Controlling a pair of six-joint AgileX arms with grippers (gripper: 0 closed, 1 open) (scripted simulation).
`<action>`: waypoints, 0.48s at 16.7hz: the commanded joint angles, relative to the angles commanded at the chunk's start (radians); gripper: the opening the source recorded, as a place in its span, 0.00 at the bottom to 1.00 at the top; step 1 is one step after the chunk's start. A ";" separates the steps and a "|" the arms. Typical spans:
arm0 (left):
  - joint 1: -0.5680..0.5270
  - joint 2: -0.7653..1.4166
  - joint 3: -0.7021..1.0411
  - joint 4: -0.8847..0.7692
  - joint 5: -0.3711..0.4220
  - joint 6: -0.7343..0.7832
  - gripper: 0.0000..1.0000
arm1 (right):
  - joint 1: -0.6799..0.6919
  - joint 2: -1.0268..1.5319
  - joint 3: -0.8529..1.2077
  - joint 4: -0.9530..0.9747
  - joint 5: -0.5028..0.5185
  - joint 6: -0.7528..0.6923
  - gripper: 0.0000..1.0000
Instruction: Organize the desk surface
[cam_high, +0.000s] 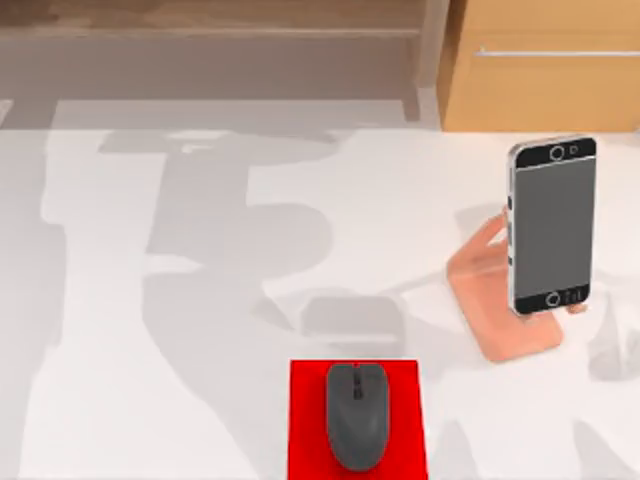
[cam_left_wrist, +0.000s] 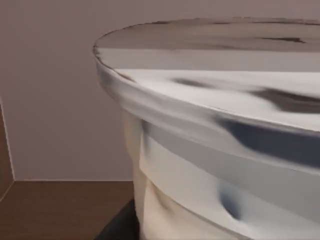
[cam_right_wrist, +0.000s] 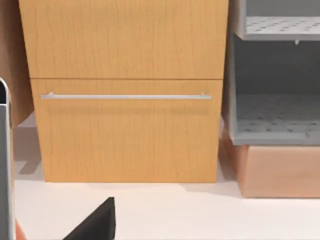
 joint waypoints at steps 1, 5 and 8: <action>0.000 0.000 0.000 0.000 0.000 0.000 0.53 | 0.000 0.000 0.000 0.000 0.000 0.000 1.00; 0.000 0.000 0.000 0.000 0.000 0.000 0.83 | 0.000 0.000 0.000 0.000 0.000 0.000 1.00; 0.000 0.000 0.000 0.000 0.000 0.000 1.00 | 0.000 0.000 0.000 0.000 0.000 0.000 1.00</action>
